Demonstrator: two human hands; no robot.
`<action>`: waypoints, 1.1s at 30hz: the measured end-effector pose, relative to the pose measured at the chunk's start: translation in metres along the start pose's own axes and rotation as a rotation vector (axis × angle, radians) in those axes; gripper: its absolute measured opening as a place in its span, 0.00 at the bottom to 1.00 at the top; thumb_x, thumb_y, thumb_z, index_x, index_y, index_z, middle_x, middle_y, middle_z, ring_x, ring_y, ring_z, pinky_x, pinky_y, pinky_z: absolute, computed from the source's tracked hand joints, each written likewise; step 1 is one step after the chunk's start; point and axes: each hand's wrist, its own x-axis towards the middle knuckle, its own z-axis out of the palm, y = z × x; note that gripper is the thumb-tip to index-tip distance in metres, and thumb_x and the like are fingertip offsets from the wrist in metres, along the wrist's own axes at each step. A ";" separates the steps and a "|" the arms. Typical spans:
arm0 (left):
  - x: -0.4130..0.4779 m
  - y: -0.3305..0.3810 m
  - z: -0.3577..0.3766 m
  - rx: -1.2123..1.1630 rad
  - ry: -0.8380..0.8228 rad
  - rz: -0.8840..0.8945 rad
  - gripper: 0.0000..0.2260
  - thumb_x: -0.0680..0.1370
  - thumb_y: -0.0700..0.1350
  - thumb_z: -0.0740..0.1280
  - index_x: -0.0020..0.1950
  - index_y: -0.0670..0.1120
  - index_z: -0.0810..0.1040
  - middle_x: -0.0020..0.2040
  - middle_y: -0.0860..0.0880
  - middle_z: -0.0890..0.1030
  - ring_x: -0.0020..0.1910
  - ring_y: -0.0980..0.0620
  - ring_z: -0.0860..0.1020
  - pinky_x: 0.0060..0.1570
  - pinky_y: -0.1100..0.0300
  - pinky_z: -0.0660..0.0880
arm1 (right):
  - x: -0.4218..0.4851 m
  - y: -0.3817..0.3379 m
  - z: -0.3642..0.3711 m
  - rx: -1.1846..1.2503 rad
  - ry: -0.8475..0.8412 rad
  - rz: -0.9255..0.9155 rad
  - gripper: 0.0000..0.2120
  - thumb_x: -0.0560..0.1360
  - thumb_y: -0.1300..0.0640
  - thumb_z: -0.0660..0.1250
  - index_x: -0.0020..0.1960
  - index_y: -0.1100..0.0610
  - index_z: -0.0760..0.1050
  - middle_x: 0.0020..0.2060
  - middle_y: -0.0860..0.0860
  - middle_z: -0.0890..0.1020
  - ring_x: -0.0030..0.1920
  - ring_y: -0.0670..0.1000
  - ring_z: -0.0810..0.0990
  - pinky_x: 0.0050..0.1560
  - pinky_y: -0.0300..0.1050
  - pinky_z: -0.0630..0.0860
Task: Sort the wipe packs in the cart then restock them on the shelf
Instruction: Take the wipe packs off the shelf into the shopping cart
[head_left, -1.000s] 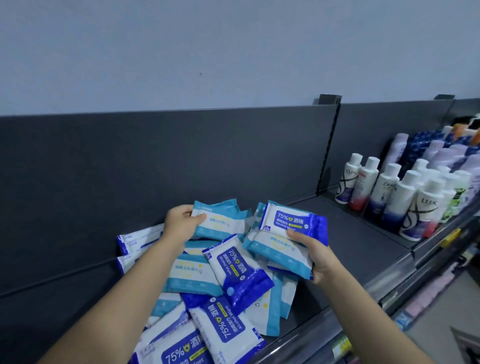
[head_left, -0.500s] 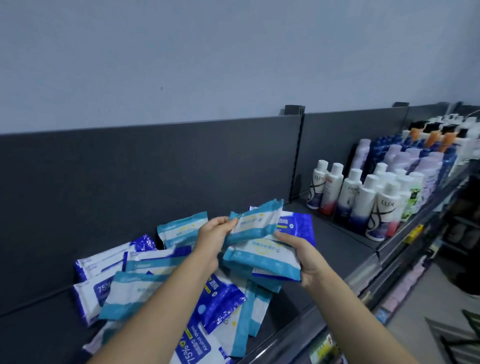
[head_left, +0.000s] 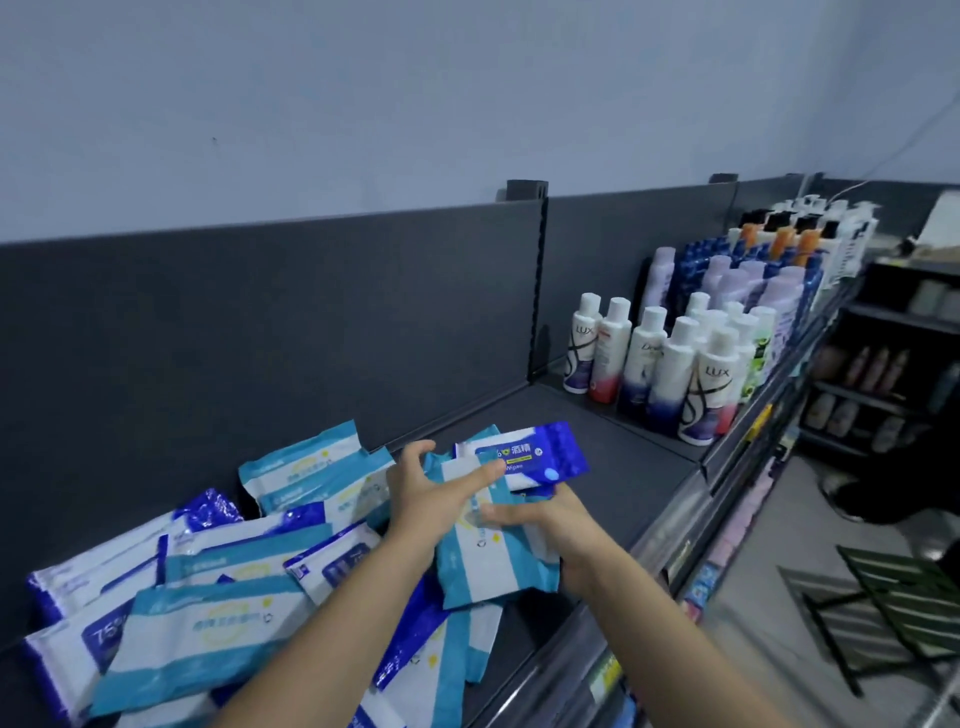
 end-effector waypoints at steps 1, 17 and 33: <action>0.000 0.002 0.002 0.015 -0.006 0.055 0.36 0.62 0.54 0.80 0.65 0.55 0.67 0.64 0.51 0.66 0.58 0.53 0.70 0.57 0.57 0.70 | -0.002 -0.002 -0.002 -0.013 0.014 -0.027 0.29 0.61 0.73 0.74 0.61 0.68 0.73 0.52 0.65 0.82 0.50 0.65 0.82 0.44 0.54 0.80; -0.096 0.081 0.210 0.197 -0.444 0.556 0.27 0.68 0.52 0.75 0.66 0.52 0.75 0.60 0.51 0.70 0.57 0.59 0.70 0.58 0.68 0.63 | -0.161 -0.076 -0.159 -0.018 0.529 -0.428 0.23 0.61 0.79 0.73 0.49 0.59 0.76 0.46 0.59 0.85 0.44 0.58 0.84 0.40 0.51 0.81; -0.315 -0.092 0.605 0.187 -0.975 0.106 0.32 0.54 0.69 0.77 0.55 0.59 0.80 0.54 0.47 0.81 0.52 0.49 0.81 0.55 0.44 0.77 | -0.422 0.026 -0.510 0.115 1.110 -0.129 0.35 0.59 0.77 0.76 0.59 0.58 0.65 0.47 0.56 0.83 0.42 0.53 0.85 0.36 0.47 0.81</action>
